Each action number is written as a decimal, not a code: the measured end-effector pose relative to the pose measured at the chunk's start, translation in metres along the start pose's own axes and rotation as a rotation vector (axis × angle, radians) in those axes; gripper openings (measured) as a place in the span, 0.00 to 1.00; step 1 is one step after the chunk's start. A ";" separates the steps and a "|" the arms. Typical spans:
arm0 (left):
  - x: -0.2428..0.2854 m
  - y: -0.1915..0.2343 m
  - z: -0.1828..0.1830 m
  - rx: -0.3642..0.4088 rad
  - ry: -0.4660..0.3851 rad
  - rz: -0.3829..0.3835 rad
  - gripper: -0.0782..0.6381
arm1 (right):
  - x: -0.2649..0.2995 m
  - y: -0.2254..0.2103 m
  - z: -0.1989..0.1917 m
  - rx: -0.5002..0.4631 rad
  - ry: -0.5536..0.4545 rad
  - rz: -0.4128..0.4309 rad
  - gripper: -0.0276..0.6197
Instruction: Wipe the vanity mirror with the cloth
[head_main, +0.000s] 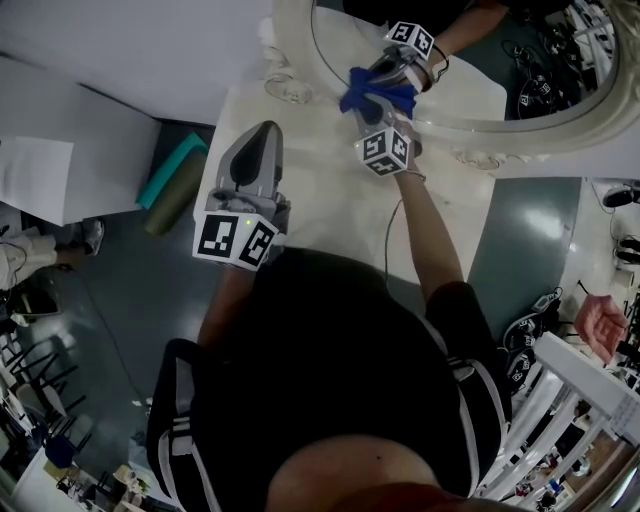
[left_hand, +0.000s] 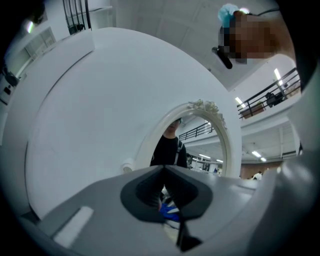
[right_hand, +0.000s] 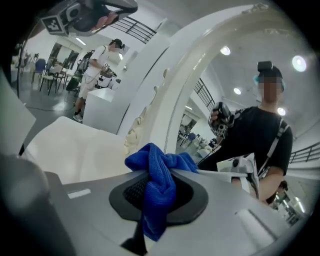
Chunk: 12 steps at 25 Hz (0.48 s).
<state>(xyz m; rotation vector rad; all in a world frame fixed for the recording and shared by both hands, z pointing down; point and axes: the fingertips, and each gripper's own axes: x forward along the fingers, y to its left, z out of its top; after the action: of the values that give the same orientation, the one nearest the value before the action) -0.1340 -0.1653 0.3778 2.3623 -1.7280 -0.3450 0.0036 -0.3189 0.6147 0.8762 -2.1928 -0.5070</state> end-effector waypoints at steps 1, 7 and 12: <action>0.000 -0.002 -0.001 -0.002 0.000 -0.002 0.12 | -0.002 0.000 -0.012 0.023 0.014 0.012 0.11; 0.004 -0.011 -0.001 -0.005 -0.004 -0.026 0.12 | -0.006 -0.002 -0.037 0.074 0.036 0.022 0.11; -0.002 -0.019 0.000 0.001 -0.010 -0.055 0.12 | -0.011 0.001 -0.036 0.065 0.005 -0.024 0.12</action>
<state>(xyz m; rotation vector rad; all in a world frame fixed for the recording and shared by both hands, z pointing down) -0.1173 -0.1572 0.3720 2.4167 -1.6697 -0.3651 0.0356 -0.3137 0.6344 0.9379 -2.2075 -0.4461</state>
